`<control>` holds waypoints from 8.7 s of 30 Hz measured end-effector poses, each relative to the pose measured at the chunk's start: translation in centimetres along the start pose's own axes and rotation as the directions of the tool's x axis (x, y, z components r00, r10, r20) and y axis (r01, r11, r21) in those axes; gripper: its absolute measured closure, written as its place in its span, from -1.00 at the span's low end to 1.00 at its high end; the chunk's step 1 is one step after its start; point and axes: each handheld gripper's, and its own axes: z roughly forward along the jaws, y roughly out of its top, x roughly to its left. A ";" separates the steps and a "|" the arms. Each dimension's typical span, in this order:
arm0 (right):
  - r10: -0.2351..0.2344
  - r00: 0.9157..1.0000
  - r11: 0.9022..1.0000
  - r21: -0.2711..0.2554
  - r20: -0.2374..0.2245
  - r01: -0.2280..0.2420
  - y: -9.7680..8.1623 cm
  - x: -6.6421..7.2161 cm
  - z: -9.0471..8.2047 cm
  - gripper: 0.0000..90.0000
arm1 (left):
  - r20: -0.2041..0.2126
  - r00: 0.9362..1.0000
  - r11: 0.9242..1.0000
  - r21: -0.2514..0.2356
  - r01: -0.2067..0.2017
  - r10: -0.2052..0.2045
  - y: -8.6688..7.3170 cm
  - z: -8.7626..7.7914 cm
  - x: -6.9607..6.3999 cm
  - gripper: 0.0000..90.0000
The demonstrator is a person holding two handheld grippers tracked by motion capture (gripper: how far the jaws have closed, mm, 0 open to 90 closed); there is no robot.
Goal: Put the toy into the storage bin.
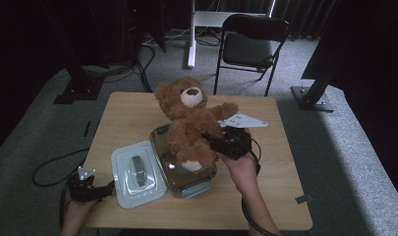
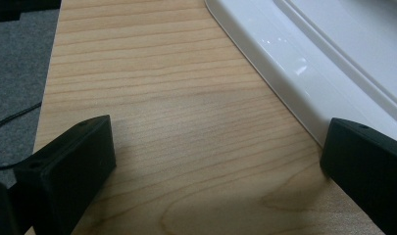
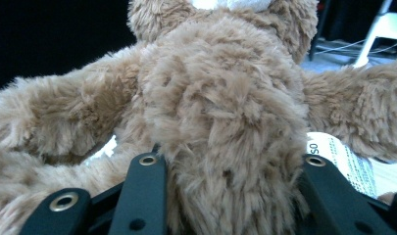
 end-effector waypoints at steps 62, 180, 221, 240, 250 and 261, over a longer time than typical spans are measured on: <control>-0.149 0.986 0.864 0.475 -0.078 0.168 -7.1 1.0 8.9 0.05 | 0.000 1.000 1.000 -0.003 -0.002 0.002 0.0 0.0 0.0 -0.99; 0.089 0.996 0.836 0.543 -0.007 -0.071 -1.2 -0.4 18.0 -0.46 | 0.002 1.000 1.000 0.000 -0.002 0.002 0.0 0.0 0.0 -0.99; 0.074 0.993 0.944 0.327 -0.096 -0.038 -5.4 -2.8 2.0 0.02 | 0.002 1.000 1.000 -0.001 0.000 0.000 0.0 0.0 0.0 -0.99; 0.019 0.999 0.910 0.415 -0.047 0.002 -7.1 -3.7 4.1 0.71 | 0.001 1.000 1.000 -0.003 -0.003 0.003 0.0 0.0 0.0 -0.99; -0.055 0.998 0.834 0.549 -0.029 0.062 -7.2 -3.4 7.9 0.88 | 0.001 1.000 1.000 -0.002 -0.001 0.001 0.0 0.0 0.0 -0.99; -0.216 0.976 0.739 0.652 -0.004 0.167 -7.1 -1.6 9.9 0.92 | 0.001 1.000 1.000 -0.001 -0.002 0.002 0.0 0.0 0.0 -0.99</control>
